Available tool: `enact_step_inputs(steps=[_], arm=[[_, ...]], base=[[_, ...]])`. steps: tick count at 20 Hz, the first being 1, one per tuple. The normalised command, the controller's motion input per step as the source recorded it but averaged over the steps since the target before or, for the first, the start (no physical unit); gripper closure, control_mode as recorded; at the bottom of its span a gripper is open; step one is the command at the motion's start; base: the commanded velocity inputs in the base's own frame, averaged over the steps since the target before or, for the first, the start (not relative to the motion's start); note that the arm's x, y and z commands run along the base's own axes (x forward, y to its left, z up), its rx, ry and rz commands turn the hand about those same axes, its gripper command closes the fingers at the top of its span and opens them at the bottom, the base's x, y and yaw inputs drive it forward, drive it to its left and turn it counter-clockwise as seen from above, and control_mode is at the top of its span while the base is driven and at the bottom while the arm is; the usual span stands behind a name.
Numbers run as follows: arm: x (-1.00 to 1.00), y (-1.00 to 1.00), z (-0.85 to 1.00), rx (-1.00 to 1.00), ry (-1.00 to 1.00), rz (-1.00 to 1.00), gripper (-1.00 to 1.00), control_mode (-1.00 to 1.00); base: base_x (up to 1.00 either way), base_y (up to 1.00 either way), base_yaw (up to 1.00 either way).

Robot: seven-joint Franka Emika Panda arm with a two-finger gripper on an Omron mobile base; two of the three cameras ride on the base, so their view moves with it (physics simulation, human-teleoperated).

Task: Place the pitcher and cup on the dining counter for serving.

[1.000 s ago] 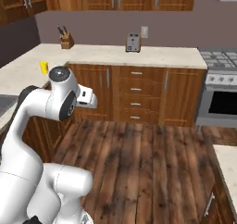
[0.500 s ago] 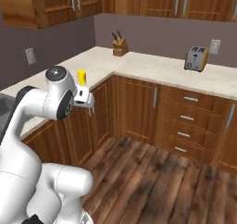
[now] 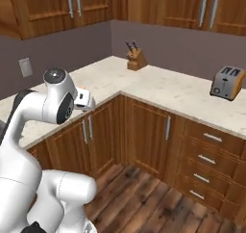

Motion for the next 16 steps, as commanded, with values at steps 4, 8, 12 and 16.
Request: enact_step_inputs(steps=[4, 8, 12, 16], arm=[[0.00, 0.00, 0.00, 0.00, 0.00, 0.00, -1.00, 1.00], [0.00, 0.00, 0.00, 0.00, 0.00, 0.00, -1.00, 1.00], [0.00, 0.00, 0.00, 0.00, 0.00, 0.00, -1.00, 1.00], [0.00, 0.00, 0.00, 0.00, 0.00, 0.00, -1.00, 1.00]], base=[[1.00, -0.69, 0.41], [1.00, -0.51, 0.66], [0.96, -0.45, 0.73], [0.79, -0.52, 0.74]])
